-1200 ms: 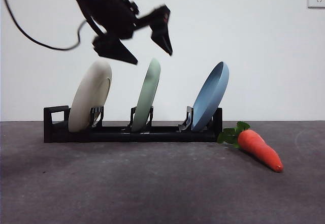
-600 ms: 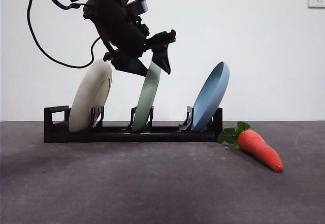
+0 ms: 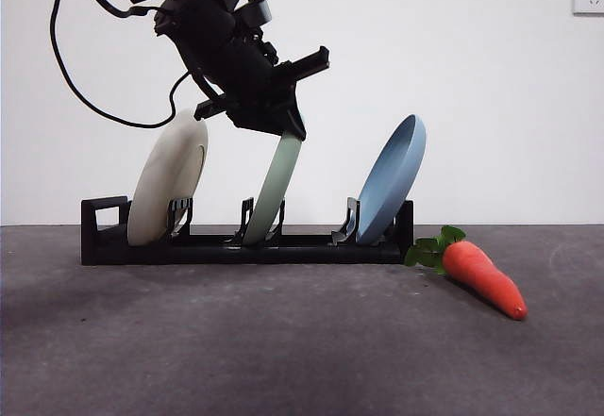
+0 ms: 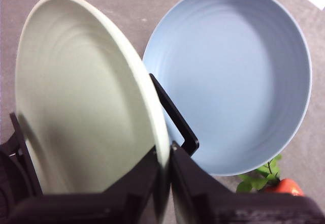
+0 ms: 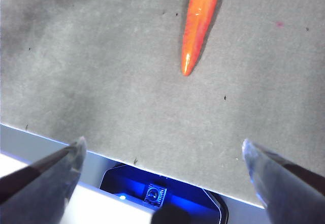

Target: Take the green plate from the plate rack,put the plate on the table,take the carrot from the table,put the carrot in the plate

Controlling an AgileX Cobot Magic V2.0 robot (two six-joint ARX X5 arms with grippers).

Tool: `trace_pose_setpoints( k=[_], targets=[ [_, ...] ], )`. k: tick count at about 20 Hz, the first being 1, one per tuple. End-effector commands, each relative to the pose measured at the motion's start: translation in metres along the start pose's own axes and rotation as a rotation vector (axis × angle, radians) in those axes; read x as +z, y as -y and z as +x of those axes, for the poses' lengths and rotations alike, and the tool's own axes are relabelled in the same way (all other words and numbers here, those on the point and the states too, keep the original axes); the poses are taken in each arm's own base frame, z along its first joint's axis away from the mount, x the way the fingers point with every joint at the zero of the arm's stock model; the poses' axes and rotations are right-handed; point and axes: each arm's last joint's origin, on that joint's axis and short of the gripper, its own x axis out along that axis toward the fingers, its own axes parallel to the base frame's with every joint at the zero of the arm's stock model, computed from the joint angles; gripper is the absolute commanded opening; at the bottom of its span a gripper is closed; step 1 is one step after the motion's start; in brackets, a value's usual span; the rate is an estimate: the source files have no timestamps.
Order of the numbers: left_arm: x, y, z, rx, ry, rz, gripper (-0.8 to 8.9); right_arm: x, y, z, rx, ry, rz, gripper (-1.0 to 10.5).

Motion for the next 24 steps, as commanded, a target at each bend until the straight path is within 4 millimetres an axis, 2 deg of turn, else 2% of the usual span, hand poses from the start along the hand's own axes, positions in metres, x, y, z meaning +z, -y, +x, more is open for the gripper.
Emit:
trace_pose_setpoints(
  k=[1,7,10,13,16,18,21,24],
  targets=[
    [0.011,0.002,-0.011,-0.005,0.05,-0.008,-0.08,0.001,0.0,0.0,0.001,0.007,0.005,6.5],
    [0.039,0.012,-0.051,-0.047,0.145,0.005,-0.07,0.001,0.0,0.0,0.001,0.007,0.005,6.5],
    [0.05,0.021,-0.085,-0.073,0.144,0.017,-0.07,0.001,0.0,0.0,0.001,0.007,0.005,6.5],
    [0.049,0.041,-0.125,-0.153,0.065,0.123,-0.06,0.001,0.0,0.0,0.001,0.008,0.005,6.5],
    [0.034,0.065,-0.165,-0.116,-0.063,0.303,-0.06,0.001,0.0,0.0,0.001,0.008,0.005,6.5],
    [0.019,0.081,-0.181,-0.02,-0.165,0.42,-0.06,0.001,0.0,0.0,0.001,0.008,0.005,6.5],
    [-0.005,0.098,-0.185,0.061,-0.311,0.544,-0.06,0.001,0.0,0.0,0.002,0.008,0.006,6.5],
    [-0.034,0.116,-0.179,0.094,-0.35,0.636,-0.06,0.001,0.0,0.0,0.002,0.007,0.006,6.5]
  ],
)
